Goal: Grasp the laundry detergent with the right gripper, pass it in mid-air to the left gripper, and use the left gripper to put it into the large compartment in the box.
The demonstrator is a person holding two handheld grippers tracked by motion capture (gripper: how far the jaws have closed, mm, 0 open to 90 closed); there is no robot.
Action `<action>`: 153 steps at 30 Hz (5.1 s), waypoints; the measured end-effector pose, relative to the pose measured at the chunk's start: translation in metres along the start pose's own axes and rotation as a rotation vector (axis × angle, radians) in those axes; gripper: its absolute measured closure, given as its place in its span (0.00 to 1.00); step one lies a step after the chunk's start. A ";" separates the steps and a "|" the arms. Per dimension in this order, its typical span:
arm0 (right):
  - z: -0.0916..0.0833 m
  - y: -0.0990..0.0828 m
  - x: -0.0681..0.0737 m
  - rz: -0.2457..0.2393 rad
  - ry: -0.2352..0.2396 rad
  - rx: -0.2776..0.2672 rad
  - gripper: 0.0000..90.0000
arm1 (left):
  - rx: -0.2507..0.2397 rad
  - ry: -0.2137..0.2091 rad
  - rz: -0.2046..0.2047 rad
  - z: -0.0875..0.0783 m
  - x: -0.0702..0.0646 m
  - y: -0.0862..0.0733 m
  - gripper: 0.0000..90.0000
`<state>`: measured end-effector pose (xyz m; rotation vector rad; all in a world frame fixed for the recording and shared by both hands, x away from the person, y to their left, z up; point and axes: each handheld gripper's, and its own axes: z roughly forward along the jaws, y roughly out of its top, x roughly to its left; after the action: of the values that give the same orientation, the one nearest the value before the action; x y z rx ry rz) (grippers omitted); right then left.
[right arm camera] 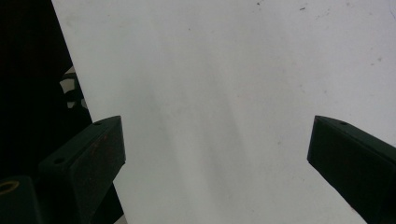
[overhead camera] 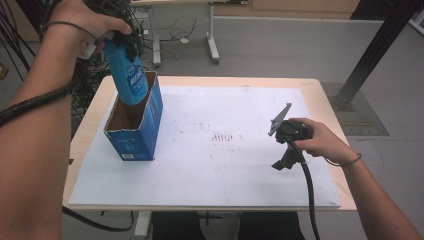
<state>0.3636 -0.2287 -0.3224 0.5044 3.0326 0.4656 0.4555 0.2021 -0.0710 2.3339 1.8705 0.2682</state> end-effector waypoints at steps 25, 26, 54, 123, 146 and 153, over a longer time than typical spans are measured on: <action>0.003 0.002 0.000 -0.002 -0.008 0.005 0.05 | 0.006 -0.011 -0.121 0.022 0.030 -0.005 0.42; 0.003 0.003 0.000 -0.003 -0.009 0.005 0.04 | 0.008 -0.008 -0.120 0.024 0.029 -0.005 0.42; 0.007 0.004 0.003 -0.013 -0.012 0.013 0.04 | 0.068 -0.027 -0.128 0.080 0.030 -0.017 0.42; 0.013 0.011 0.004 -0.017 -0.010 0.028 0.04 | 0.108 -0.026 -0.129 0.189 0.020 -0.043 0.42; 0.014 0.014 0.006 -0.024 -0.006 0.028 0.05 | 0.103 -0.020 -0.138 0.198 0.020 -0.048 0.42; 0.014 0.013 0.006 -0.021 -0.009 0.025 0.05 | 0.102 -0.024 -0.144 0.199 0.021 -0.048 0.42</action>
<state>0.3630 -0.2113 -0.3314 0.4748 3.0355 0.4233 0.4585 0.2341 -0.2739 2.2389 2.0748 0.1304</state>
